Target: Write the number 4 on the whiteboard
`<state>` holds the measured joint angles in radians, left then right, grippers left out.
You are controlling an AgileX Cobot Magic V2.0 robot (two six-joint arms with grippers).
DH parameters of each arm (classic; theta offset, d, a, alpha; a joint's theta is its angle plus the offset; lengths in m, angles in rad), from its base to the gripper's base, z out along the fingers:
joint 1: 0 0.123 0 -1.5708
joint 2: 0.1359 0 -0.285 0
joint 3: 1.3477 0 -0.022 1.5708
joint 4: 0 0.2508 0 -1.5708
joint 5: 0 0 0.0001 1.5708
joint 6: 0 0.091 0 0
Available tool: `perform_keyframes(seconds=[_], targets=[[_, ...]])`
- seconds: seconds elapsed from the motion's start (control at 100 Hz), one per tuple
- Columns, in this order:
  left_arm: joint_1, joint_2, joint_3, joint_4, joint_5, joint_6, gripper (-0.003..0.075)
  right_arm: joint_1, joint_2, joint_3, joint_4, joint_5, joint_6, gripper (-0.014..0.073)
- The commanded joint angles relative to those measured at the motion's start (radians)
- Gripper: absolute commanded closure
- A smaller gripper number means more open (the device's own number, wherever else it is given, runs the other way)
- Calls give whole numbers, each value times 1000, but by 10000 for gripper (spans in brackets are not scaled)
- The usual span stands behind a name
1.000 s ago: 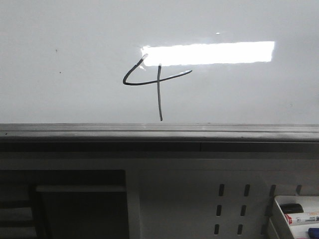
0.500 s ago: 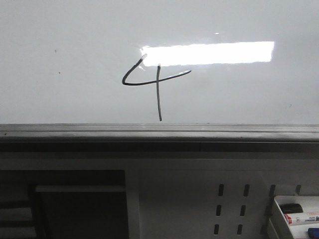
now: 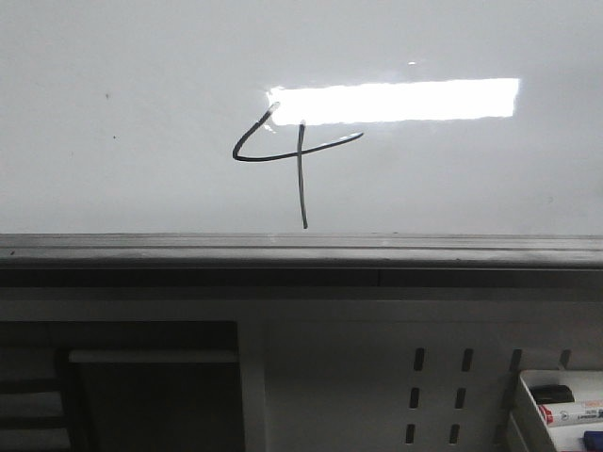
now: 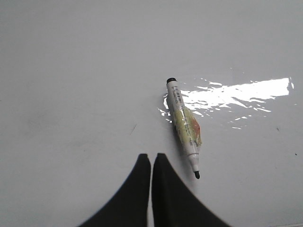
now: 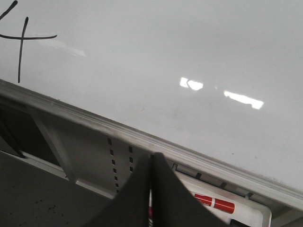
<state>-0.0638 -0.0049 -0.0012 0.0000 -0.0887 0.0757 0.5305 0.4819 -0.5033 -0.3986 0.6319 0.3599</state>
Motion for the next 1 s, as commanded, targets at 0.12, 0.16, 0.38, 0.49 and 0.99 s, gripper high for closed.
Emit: perform_keyframes(seconds=[0.12,0.16,0.38,0.49,0.99], targets=[[3,-28,27,0,-67,-14,741,-4,4,-29,-29,-67,-4,662],[3,-28,27,0,-67,-14,741,-4,4,-29,-29,-67,-4,662],[3,-28,27,0,-67,-14,741,-4,4,-29,-29,-67,-4,662],[3,-28,27,0,-67,-14,741,-17,-19,-12,-36,-76,-4,662],[3,-28,27,0,-67,-14,741,-489,-501,505,93,-632,-4,662]])
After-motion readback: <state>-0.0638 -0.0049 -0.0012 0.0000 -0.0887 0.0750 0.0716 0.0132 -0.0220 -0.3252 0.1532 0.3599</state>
